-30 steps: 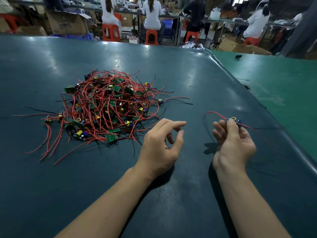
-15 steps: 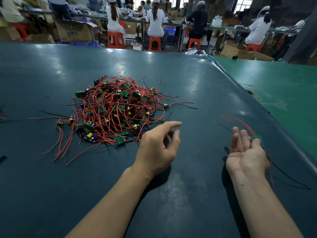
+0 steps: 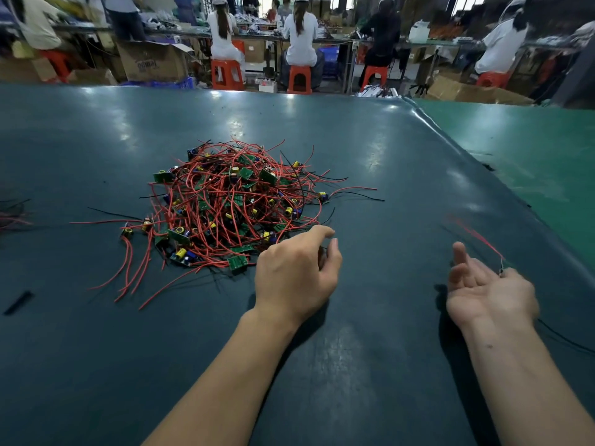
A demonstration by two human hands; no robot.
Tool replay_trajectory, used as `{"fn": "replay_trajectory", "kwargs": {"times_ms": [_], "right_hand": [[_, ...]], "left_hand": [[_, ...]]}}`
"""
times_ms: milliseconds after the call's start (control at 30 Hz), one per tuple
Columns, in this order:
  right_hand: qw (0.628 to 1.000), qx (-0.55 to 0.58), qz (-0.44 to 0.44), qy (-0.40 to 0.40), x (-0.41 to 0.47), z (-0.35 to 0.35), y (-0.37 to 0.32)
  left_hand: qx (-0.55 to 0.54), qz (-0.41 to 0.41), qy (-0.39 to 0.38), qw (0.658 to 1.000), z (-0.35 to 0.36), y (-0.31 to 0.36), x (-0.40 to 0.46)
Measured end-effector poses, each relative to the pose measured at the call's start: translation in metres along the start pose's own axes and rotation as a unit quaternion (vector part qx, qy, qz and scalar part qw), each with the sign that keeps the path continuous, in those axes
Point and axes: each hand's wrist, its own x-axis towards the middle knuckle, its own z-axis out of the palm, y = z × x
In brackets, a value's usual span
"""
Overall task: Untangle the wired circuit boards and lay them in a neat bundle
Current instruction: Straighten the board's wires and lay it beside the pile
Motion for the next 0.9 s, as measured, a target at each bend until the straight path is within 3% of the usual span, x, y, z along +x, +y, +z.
{"fn": "replay_trajectory", "kwargs": {"times_ms": [167,467,567,633,800,900], "right_hand": [[0.999,-0.003,0.035,-0.016,0.000,-0.001,-0.003],[0.998,-0.057,0.018,-0.029,0.000,0.001,-0.001],[0.991,-0.119,-0.012,-0.051,-0.002,0.002,0.002],[0.972,-0.210,-0.071,-0.084,-0.005,0.006,0.012],[0.869,-0.389,-0.235,-0.195,-0.016,0.006,0.041],[0.806,-0.465,-0.271,-0.246,-0.020,0.004,0.051]], "left_hand": [[-0.006,0.003,-0.001,1.000,0.001,0.003,0.000],[-0.004,-0.010,-0.011,1.000,0.002,0.004,-0.001],[0.065,-0.024,0.041,0.997,-0.001,0.004,0.002],[0.128,-0.030,0.081,0.988,-0.002,-0.003,0.007],[0.236,-0.140,-0.117,0.954,0.004,-0.025,0.008],[0.219,-0.144,-0.109,0.959,0.003,-0.026,0.008]]}}
